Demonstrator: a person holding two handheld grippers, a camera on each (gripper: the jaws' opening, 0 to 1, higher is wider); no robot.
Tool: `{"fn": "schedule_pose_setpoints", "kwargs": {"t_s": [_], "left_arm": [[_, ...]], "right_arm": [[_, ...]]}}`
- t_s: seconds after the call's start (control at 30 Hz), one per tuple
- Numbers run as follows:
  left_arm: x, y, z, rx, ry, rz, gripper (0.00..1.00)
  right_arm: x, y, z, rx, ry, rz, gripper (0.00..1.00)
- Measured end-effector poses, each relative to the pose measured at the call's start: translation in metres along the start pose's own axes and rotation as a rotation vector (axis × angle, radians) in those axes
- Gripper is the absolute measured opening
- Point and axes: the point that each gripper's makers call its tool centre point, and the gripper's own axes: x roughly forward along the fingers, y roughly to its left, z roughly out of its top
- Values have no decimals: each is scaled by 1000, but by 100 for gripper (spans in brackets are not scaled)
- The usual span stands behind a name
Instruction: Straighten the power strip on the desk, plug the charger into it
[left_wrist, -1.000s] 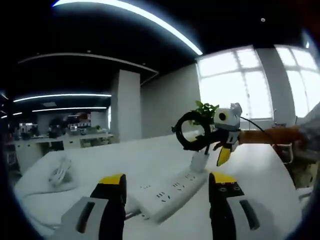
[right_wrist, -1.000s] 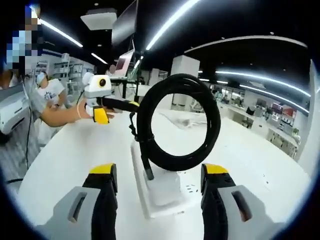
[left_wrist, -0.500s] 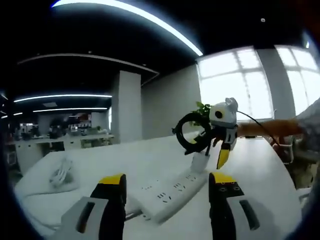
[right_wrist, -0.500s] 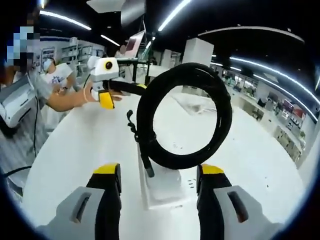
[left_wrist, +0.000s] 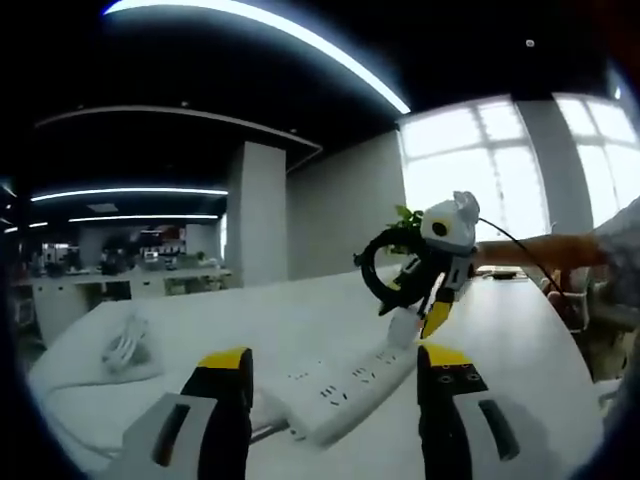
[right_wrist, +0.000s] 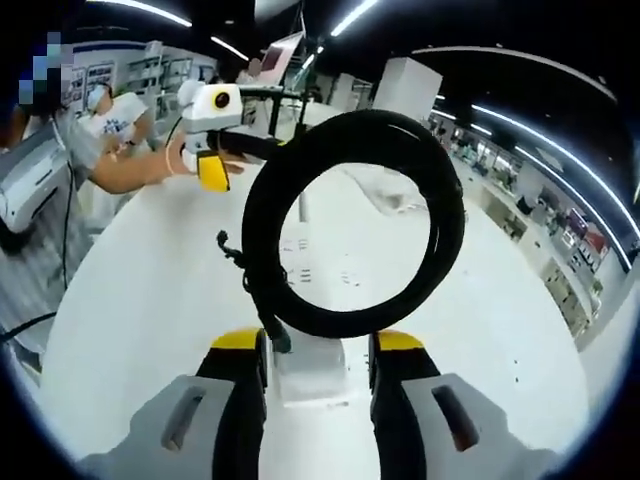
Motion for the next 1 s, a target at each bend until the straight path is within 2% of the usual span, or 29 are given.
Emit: {"fn": "schedule_pose_setpoints", "kwargs": {"t_s": [0.2, 0.4, 0.57, 0.6, 0.67, 0.8, 0.9, 1.0], "left_arm": [[0, 0, -1, -4, 1, -2, 67], [2, 1, -4, -10, 12, -2, 67], [2, 2, -6, -13, 18, -2, 67], [2, 2, -6, -15, 19, -2, 67], [2, 3, -8, -18, 23, -1, 67], [3, 5, -10, -27, 31, 2, 67], [3, 7, -12, -36, 35, 3, 67], [3, 8, -13, -46, 38, 6, 67]], "right_arm": [[1, 8, -1, -4, 19, 21, 26], [2, 4, -1, 11, 35, 32, 26], [2, -3, -4, 144, 54, 82, 25], [2, -5, -5, 195, 65, 109, 25], [3, -6, -5, 218, 84, 154, 25], [6, -7, -5, 255, 168, 242, 24], [8, -6, -8, 272, 279, 282, 24], [9, -2, -8, 203, 375, 299, 23]]}}
